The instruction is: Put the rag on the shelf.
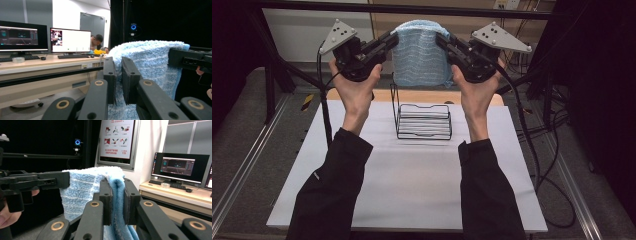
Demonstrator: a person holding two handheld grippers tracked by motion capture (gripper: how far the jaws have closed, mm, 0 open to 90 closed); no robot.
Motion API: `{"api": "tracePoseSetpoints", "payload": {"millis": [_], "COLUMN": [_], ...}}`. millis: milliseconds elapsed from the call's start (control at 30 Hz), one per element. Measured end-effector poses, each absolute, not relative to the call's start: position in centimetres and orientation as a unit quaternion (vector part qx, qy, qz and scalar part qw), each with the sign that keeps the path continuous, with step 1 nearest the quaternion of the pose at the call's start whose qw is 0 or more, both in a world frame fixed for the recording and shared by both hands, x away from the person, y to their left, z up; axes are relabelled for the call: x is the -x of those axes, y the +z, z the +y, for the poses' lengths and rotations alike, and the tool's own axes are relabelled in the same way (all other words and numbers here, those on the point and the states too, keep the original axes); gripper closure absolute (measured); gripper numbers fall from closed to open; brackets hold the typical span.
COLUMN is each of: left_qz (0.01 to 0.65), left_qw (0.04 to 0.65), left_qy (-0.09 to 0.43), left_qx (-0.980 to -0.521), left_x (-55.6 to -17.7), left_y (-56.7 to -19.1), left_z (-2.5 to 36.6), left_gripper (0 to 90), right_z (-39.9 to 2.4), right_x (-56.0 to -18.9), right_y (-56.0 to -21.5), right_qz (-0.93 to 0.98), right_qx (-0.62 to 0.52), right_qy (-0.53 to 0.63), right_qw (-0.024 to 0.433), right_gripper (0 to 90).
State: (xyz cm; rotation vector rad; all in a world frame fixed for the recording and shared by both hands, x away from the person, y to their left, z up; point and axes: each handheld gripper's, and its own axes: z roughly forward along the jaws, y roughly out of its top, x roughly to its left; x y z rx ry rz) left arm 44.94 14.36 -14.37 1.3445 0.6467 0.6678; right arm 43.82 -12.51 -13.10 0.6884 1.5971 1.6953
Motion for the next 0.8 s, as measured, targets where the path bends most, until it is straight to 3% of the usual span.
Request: {"api": "tracePoseSetpoints", "payload": {"millis": [800], "left_qz": [0.306], "left_qw": [0.676], "left_qy": [0.31], "left_qx": [-0.594], "left_x": [-49.0], "left_y": [-16.0], "left_z": [14.6], "left_gripper": [82.5], "right_z": [-12.2], "right_x": [-48.9], "right_y": [-13.9], "right_qz": [0.626], "right_qx": [-0.268], "right_qy": [0.64], "right_qw": [0.355], "right_gripper": [80.8]}}
